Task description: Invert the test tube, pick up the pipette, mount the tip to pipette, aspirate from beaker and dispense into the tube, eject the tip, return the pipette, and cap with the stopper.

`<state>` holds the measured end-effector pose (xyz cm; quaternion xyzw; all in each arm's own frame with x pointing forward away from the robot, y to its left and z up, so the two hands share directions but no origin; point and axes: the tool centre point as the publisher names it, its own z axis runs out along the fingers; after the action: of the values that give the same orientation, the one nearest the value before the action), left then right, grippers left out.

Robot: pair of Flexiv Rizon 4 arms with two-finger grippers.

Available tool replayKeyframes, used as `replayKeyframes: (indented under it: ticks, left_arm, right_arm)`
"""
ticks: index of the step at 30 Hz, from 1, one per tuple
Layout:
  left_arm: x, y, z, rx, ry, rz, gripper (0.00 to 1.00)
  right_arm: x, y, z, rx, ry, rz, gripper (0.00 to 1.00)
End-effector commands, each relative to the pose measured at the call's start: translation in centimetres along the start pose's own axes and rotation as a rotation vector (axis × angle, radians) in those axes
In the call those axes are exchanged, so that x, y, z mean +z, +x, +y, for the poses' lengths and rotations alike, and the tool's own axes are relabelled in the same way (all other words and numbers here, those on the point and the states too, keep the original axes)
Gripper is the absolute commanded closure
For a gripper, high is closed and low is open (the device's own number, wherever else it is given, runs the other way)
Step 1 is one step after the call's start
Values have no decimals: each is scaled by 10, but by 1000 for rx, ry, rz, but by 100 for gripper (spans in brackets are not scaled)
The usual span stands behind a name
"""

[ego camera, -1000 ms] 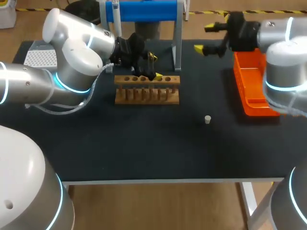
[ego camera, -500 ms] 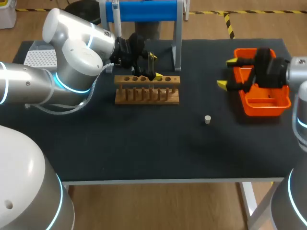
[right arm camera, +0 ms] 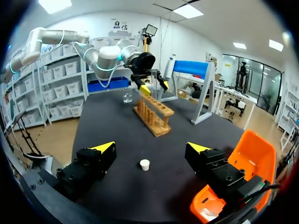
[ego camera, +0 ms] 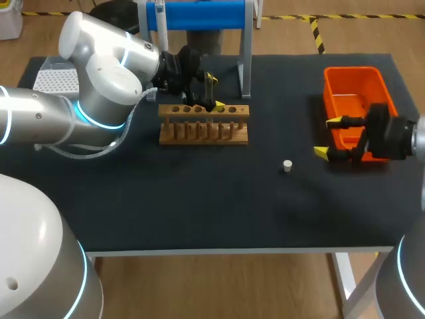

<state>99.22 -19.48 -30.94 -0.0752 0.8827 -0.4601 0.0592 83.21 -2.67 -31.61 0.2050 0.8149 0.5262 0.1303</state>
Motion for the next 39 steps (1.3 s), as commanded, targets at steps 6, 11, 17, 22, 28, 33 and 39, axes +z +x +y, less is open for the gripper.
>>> replayKeyframes:
  ticks: [6, 11, 17, 22, 28, 33, 39]
  left_arm:
    - [0, -1, 0, 0, -3, 3, 0]
    - [0, -1, 0, 0, -3, 3, 0]
    - [0, -1, 0, 0, -3, 3, 0]
    - [0, -1, 0, 0, -3, 3, 0]
    - [0, -1, 0, 0, -3, 3, 0]
    - [0, -1, 0, 0, -3, 3, 0]
    - [0, -1, 0, 0, -3, 3, 0]
  right_arm:
    - [14, 10, -28, 8, -30, -7, 0]
    - [22, 16, -37, -10, -39, -1, 0]
    - [31, 20, -47, -19, -40, 2, 0]
    - [39, 25, -55, -22, -27, 7, 0]
    - [48, 28, -58, -15, -8, 11, 0]
    - [55, 28, -60, -8, 10, 3, 0]
    - [65, 26, -66, 0, 24, 1, 0]
